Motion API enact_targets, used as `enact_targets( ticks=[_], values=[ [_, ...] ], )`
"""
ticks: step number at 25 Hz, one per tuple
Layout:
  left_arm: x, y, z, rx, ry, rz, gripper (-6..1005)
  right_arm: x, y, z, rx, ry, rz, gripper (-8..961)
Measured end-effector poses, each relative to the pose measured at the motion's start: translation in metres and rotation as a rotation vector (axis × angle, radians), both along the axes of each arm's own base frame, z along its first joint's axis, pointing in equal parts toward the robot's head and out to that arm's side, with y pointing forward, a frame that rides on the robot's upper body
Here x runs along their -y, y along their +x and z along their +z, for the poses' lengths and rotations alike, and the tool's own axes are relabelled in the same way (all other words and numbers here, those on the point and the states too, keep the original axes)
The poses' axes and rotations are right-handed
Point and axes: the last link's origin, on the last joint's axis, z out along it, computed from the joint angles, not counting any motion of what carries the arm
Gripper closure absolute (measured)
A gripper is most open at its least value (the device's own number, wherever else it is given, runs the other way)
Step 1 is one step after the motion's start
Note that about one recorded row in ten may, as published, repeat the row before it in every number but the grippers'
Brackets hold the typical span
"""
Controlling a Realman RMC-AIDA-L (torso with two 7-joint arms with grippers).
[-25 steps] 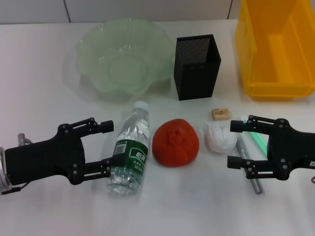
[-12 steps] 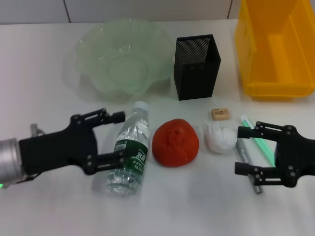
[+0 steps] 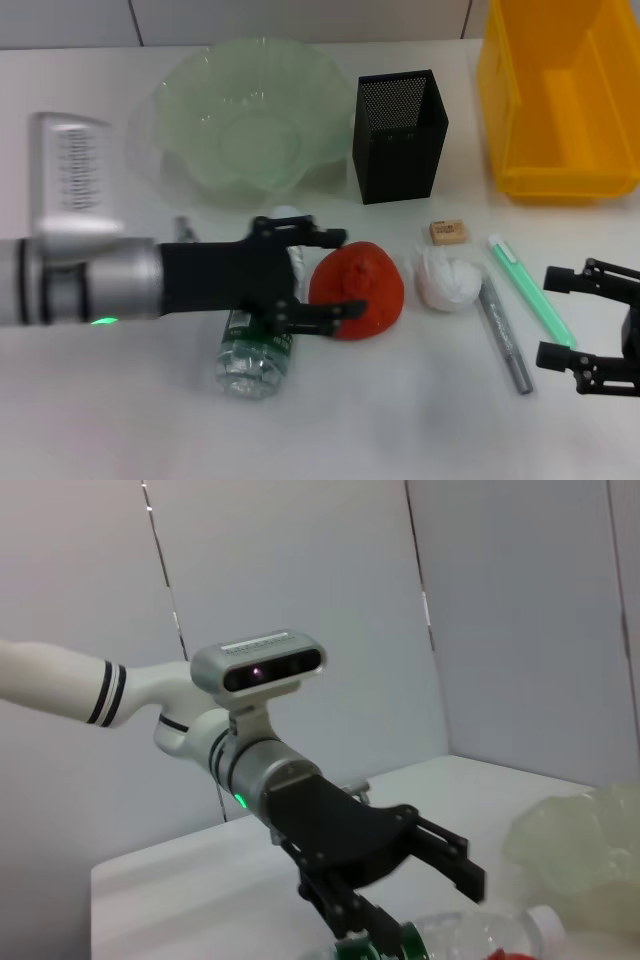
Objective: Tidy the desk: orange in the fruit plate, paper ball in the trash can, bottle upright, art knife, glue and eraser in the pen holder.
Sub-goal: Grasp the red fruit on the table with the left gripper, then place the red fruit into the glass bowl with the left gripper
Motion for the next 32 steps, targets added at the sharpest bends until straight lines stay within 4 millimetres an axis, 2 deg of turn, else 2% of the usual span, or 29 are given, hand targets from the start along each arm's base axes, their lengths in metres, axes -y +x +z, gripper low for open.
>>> enact_targets(
  ticks=[7, 19, 24, 27, 30, 31, 32],
  values=[
    [-0.017, 0.015, -0.031, -0.107, 0.021, -0.032, 267, 0.003, 0.003, -0.002, -0.003, -0.005, -0.015, 126],
    [-0.022, 0.015, -0.043, -0.207, 0.046, -0.023, 282, 0.003, 0.002, -0.003, -0.005, -0.005, -0.017, 126],
    [-0.024, 0.015, -0.044, -0.228, 0.078, -0.028, 469, 0.002, 0.003, -0.004, -0.003, -0.004, -0.023, 126],
    [-0.025, 0.015, -0.044, -0.234, 0.093, -0.023, 683, 0.003, 0.003, -0.005, -0.009, -0.007, -0.030, 126],
    [-0.024, 0.019, -0.041, -0.214, 0.100, -0.027, 746, 0.003, 0.004, -0.006, -0.009, -0.007, -0.032, 126],
    [-0.022, 0.023, -0.038, -0.198, 0.102, -0.036, 767, 0.003, 0.004, -0.006, -0.009, -0.007, -0.033, 126],
    [-0.018, 0.035, -0.027, -0.154, 0.112, -0.071, 788, 0.003, 0.004, -0.006, -0.010, -0.007, -0.034, 126]
  ],
)
